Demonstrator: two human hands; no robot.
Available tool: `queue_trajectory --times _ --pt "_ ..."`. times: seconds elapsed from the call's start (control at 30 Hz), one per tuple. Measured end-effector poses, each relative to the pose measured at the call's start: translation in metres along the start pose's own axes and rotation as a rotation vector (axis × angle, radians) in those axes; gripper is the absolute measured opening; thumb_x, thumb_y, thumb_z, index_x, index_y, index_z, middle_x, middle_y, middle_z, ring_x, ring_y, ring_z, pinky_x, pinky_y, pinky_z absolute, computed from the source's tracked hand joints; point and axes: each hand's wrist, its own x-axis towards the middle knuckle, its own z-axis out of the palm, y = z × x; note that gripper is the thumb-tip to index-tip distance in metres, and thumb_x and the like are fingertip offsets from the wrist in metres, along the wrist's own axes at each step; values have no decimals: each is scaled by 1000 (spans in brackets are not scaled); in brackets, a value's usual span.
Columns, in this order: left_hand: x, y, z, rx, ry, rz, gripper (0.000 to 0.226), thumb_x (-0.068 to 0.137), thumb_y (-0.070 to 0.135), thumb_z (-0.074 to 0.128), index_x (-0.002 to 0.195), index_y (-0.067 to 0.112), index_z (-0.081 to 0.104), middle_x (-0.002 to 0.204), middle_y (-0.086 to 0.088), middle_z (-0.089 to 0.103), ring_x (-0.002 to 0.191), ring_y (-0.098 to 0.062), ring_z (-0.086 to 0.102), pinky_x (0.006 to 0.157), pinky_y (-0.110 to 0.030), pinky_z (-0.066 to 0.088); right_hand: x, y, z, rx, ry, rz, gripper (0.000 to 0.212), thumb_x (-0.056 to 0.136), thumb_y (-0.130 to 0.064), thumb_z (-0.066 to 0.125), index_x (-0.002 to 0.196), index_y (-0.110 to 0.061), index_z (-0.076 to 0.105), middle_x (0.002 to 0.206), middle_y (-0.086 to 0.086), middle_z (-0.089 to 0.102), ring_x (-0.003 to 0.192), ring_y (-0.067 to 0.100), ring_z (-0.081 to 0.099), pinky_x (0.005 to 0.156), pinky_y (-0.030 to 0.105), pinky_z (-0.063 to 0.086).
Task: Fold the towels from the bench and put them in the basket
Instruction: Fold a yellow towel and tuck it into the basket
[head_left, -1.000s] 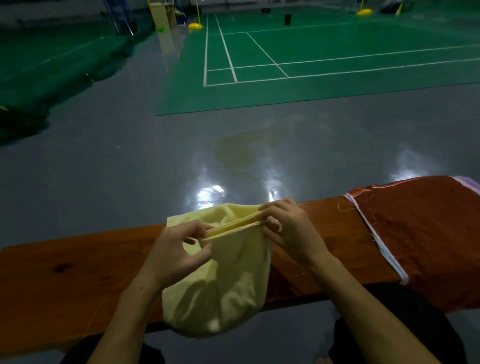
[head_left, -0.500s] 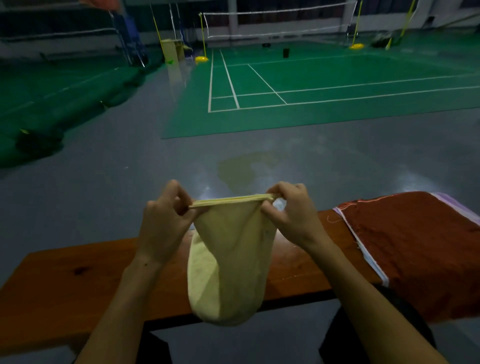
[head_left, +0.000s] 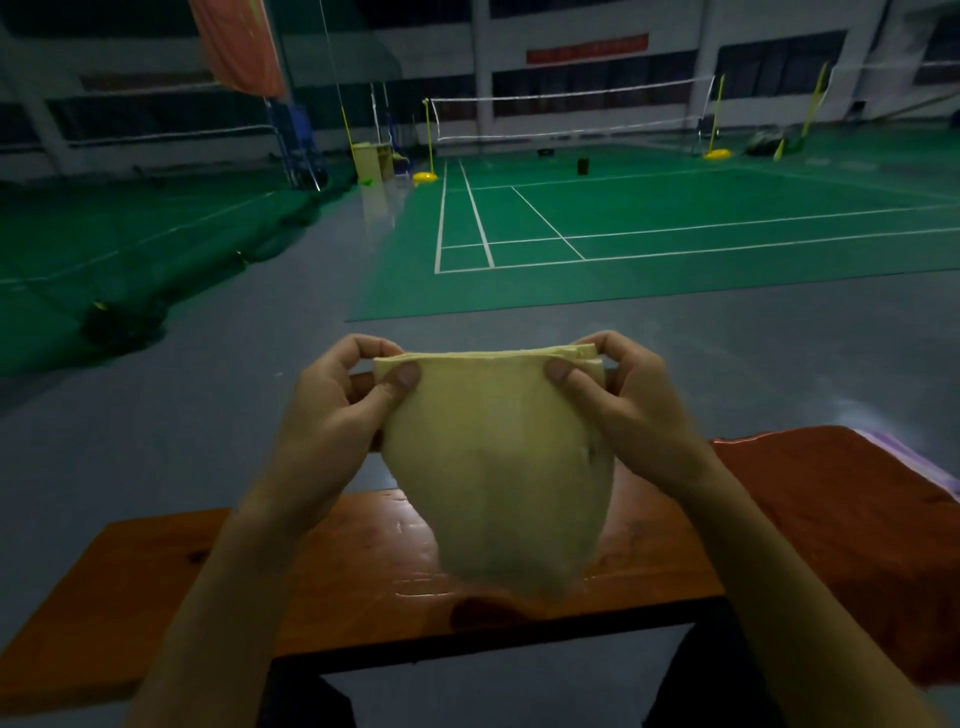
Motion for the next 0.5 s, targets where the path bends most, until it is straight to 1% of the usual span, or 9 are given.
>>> queue_trajectory --times 0.07,0.13,0.2,0.27,0.33,0.37,0.43,0.47,0.5 --pt "-6 4 -1 -94 4 -26 29 93 31 69 114 12 64 82 -2 73 73 -18 68 61 -42 57 -5 -10 -6 61 -25 39 30 95 -31 70 107 -4 65 89 15 71 76 23 73 58 33 60" --pt "-8 3 -2 -129 13 -44 31 88 31 72 113 13 66 86 -3 76 74 -18 72 61 -40 60 -10 -13 -10 92 -57 80 27 95 -29 71 107 -5 67 92 14 74 79 24 75 61 30 61" --pt "-6 -6 -1 -93 19 -45 32 86 30 73 112 12 68 90 -4 79 78 -19 75 61 -38 62 -10 -4 -11 87 -67 111 26 95 -27 72 107 -5 68 92 12 75 79 24 76 61 29 61" --pt "-1 -25 2 -27 24 -53 31 87 30 75 112 12 71 95 -4 80 82 -20 77 61 -37 63 -7 14 -5 20 -82 142 28 96 -30 72 107 -5 68 92 11 75 76 21 76 59 29 61" --pt "5 -54 7 49 43 -70 24 90 28 76 107 12 74 92 -3 80 79 -18 78 55 -32 60 -5 44 7 -83 -79 193 36 94 -43 71 106 -10 66 94 7 73 77 18 75 57 30 62" --pt "9 -72 10 97 60 -82 19 92 26 77 103 11 74 87 -3 80 73 -17 77 50 -31 58 -5 64 15 -157 -65 219 42 91 -56 70 105 -17 65 95 3 72 78 16 75 58 35 63" --pt "16 -115 19 185 95 -143 16 94 23 78 93 8 74 77 -4 78 58 -13 71 42 -31 52 -5 108 32 -360 -24 271 56 84 -83 58 100 -30 62 92 -6 72 81 13 72 63 46 62" --pt "19 -138 24 195 107 -202 17 94 21 78 91 6 72 75 -6 77 54 -12 68 40 -31 50 -6 130 41 -449 -11 301 59 81 -87 54 99 -32 61 90 -9 73 82 13 71 65 46 61" --pt "22 -161 28 175 118 -270 18 95 19 78 90 4 70 76 -8 76 56 -14 69 39 -31 51 -7 151 50 -485 -1 324 56 81 -85 55 100 -33 61 89 -9 73 83 14 71 67 45 61"
